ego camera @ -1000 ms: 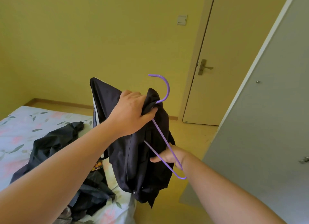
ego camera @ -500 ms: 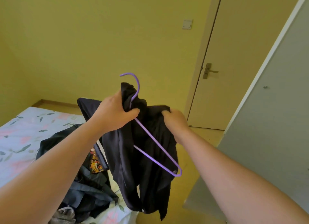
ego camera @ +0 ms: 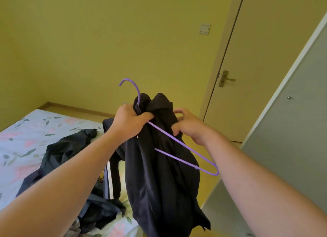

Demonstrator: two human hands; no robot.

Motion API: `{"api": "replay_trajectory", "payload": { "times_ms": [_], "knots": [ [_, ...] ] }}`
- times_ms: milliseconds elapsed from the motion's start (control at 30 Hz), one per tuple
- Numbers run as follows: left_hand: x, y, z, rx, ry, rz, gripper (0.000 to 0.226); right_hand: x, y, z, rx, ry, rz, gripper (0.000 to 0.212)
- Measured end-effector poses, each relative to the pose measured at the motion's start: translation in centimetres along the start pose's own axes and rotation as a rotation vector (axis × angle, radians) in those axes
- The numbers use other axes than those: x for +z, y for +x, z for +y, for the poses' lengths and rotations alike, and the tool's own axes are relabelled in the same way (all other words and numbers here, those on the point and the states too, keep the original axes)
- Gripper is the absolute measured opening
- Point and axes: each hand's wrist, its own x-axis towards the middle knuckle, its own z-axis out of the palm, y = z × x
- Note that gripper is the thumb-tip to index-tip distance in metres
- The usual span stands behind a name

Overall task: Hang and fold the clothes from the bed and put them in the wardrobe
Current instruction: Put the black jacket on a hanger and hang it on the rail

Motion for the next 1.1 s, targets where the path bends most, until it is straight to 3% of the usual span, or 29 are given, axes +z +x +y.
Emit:
{"api": "replay_trajectory", "payload": {
  "times_ms": [67,167,267,367,500,733,800,867,967,1033,1100],
  "knots": [
    [-0.3,0.0,0.4,0.025,-0.040,0.021,0.038,-0.4,0.0,2.3,0.154,-0.042,-0.097,0.079],
    [-1.0,0.2,1.1,0.063,-0.046,0.033,0.029,0.2,0.0,4.9,0.184,0.110,-0.229,0.053],
    [-1.8,0.6,0.7,0.052,0.020,0.063,0.036,1.1,0.3,4.7,0.108,0.190,-0.093,0.037],
    [-3.1,1.1,-0.5,0.029,0.120,0.127,0.039,0.8,0.4,2.7,0.069,0.017,0.068,0.032],
    [-4.4,1.6,-2.6,-0.016,0.345,0.265,0.040,0.1,0.5,-0.6,-0.122,-0.170,0.372,0.018],
    [-5.5,2.2,-3.7,-0.020,0.601,0.465,0.044,1.0,0.0,-4.5,-0.270,-0.795,0.594,0.038],
    [-5.6,2.1,-3.8,-0.010,0.650,0.517,0.048,1.1,-0.4,-5.2,-0.277,-0.859,0.631,0.042],
    [-5.4,1.9,-3.8,-0.014,0.688,0.542,0.052,1.7,-0.8,-6.2,-0.291,-0.752,0.578,0.046],
    [-4.6,1.7,-3.6,-0.026,0.690,0.504,0.055,3.8,-1.6,-7.3,-0.340,-0.264,0.318,0.047],
    [-4.2,1.7,-3.5,-0.035,0.617,0.454,0.055,5.1,-2.0,-7.3,-0.311,0.060,0.109,0.037],
    [-4.1,1.8,-3.4,-0.039,0.493,0.392,0.053,5.2,-2.0,-7.0,-0.282,0.200,-0.095,0.020]
  ]
}}
